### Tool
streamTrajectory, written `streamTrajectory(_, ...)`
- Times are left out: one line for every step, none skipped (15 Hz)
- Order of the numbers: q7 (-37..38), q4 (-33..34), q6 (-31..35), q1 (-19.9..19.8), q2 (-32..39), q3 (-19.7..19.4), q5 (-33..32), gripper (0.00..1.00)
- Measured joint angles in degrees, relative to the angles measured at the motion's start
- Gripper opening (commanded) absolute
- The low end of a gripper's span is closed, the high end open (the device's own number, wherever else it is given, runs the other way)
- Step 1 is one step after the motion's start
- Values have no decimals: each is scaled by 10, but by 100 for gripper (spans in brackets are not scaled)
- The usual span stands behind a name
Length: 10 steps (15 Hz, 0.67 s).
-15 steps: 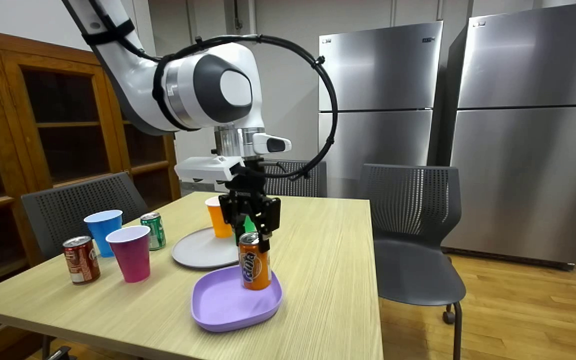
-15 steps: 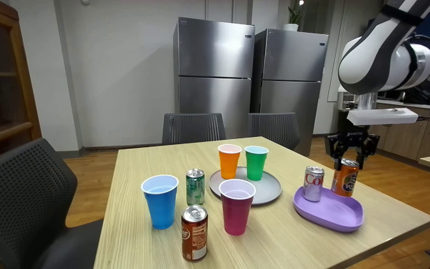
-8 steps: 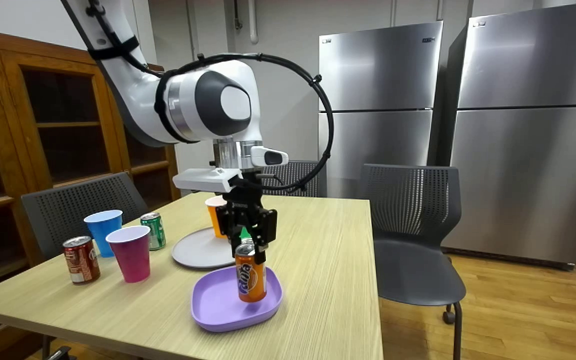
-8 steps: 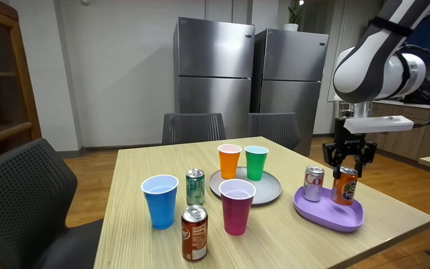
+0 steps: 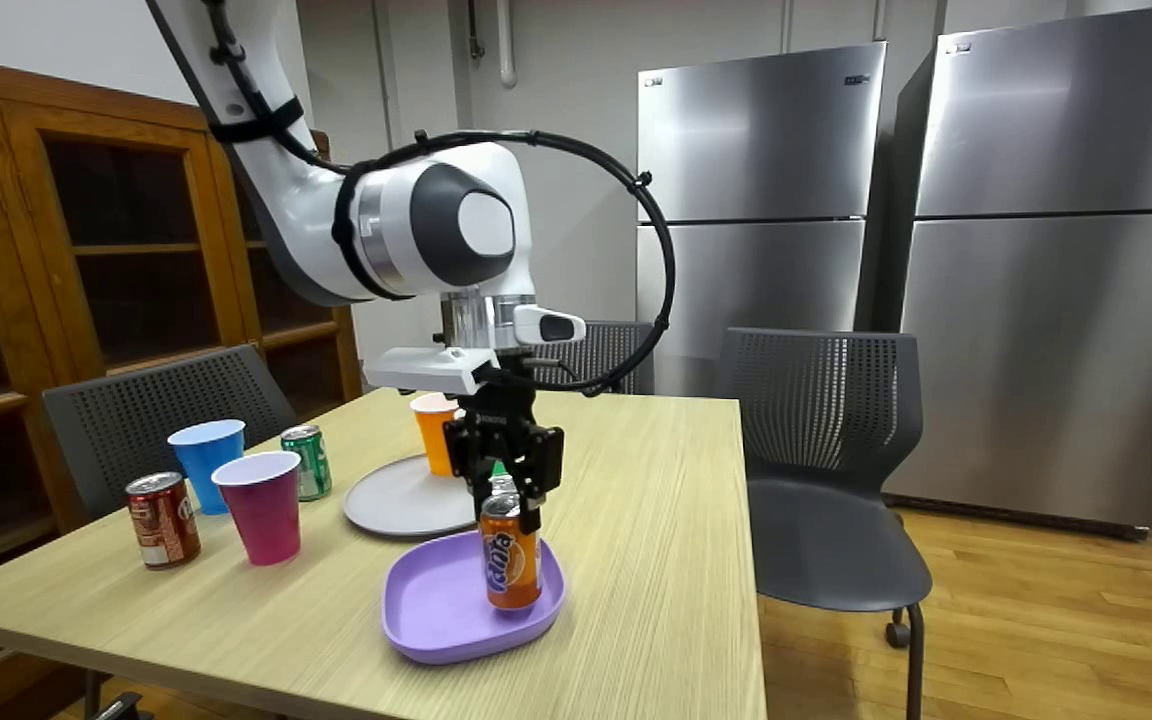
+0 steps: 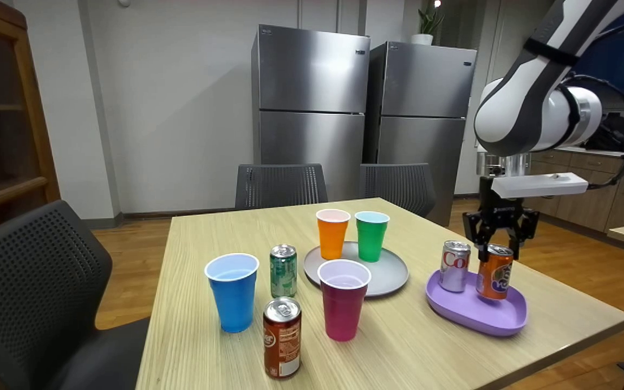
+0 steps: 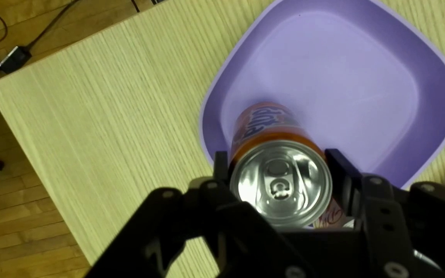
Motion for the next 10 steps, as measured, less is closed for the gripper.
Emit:
streamTrajectory(-2, 4, 0, 0, 6, 0, 2, 38)
streamTrajectory(-3, 9, 0, 0, 13, 0, 3, 38)
streamTrajectory(-5, 13, 0, 0, 19, 0, 5, 38)
streamTrajectory(-7, 18, 0, 0, 26, 0, 6, 38)
streamTrajectory(-8, 22, 0, 0, 32, 0, 7, 84)
streamTrajectory(-9, 26, 0, 0, 35, 0, 7, 90)
streamTrajectory(-9, 30, 0, 0, 37, 0, 7, 96)
streamTrajectory(-10, 33, 0, 0, 38, 0, 7, 100)
streamTrajectory(-10, 35, 0, 0, 38, 0, 7, 100)
streamTrajectory(-11, 36, 0, 0, 37, 0, 7, 100)
